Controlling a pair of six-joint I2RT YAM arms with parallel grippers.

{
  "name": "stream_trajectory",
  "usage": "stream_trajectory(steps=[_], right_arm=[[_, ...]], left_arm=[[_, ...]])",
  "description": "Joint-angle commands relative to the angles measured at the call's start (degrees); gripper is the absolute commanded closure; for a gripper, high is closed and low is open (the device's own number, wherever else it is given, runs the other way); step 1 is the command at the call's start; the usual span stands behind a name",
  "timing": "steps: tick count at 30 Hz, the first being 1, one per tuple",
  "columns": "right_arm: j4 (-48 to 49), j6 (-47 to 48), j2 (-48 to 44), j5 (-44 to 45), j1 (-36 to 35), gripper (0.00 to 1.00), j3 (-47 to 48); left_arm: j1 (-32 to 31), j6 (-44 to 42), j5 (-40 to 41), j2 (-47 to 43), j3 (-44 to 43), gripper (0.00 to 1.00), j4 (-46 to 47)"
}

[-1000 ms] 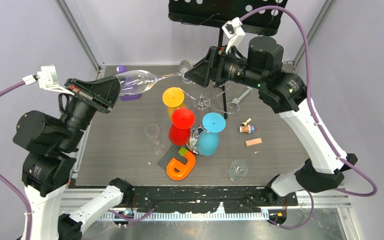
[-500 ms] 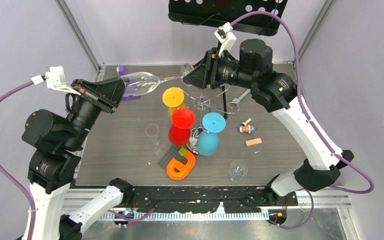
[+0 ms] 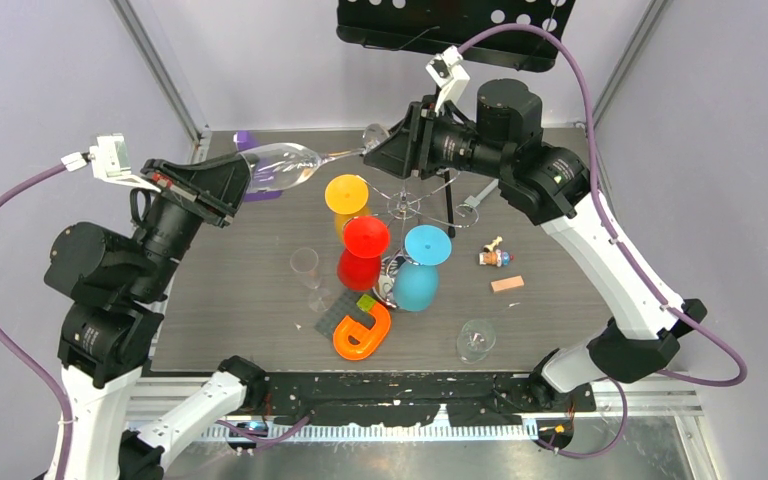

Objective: Place the wine glass upside down on the wine glass rack
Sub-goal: Turn the wine glass upside down at the wine rack.

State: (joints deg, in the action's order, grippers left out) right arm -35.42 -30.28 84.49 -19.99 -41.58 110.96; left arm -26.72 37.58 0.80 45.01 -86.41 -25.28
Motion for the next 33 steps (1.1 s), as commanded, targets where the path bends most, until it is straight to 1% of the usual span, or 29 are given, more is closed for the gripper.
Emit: stream_trajectory(steps=[1,3,5,6,7,8,10,14,19,22,29,33], right_arm=[[4.38,0.45,-1.79,0.97,-0.29,0.54,-0.73],[4.8,0.75,-2.04,1.35,-0.31,0.56,-1.01],[5.12,1.06,-2.11,1.53,-0.29,0.6,-1.18],[5.41,1.21,-2.26,1.38,-0.27,0.68,-1.53],[5.99,1.39,-2.33,1.28,-0.26,0.72,-1.75],[6.33,1.47,-2.53,1.23,-0.26,0.8,-2.36],[7.66,1.59,-3.22,1.7,-0.32,0.88,-3.58],[9.69,1.63,-4.87,3.55,-0.31,0.94,-5.75],[10.0,1.6,-6.34,5.53,-0.26,0.95,-6.24],[9.56,1.75,-7.35,7.67,-0.09,0.95,-6.43],[9.34,1.89,-12.27,13.35,2.48,0.95,-8.99],[9.36,2.86,-14.94,14.74,4.71,0.95,-10.44]], left_arm=[[0.01,1.44,-0.54,-0.92,-0.3,1.0,7.53],[0.0,1.48,-2.04,-0.9,-0.22,1.0,7.53],[0.05,1.59,-2.42,-0.89,-0.04,1.0,7.66],[0.05,1.66,-2.53,-0.85,0.17,1.0,7.76],[0.01,1.76,-2.61,-0.93,0.3,1.0,7.9],[0.0,1.79,-2.76,-0.93,0.5,1.0,8.07],[0.02,1.87,-2.98,-1.06,0.68,0.98,8.25],[0.0,2.0,-3.15,-1.76,1.47,0.9,8.83],[0.0,2.23,-3.25,-2.91,3.04,0.74,9.48],[0.0,2.25,-3.3,-3.69,3.72,0.62,9.72],[0.0,1.97,-3.42,-5.21,4.63,0.56,9.91],[0.04,2.1,-3.39,-5.95,5.38,0.55,9.95]])
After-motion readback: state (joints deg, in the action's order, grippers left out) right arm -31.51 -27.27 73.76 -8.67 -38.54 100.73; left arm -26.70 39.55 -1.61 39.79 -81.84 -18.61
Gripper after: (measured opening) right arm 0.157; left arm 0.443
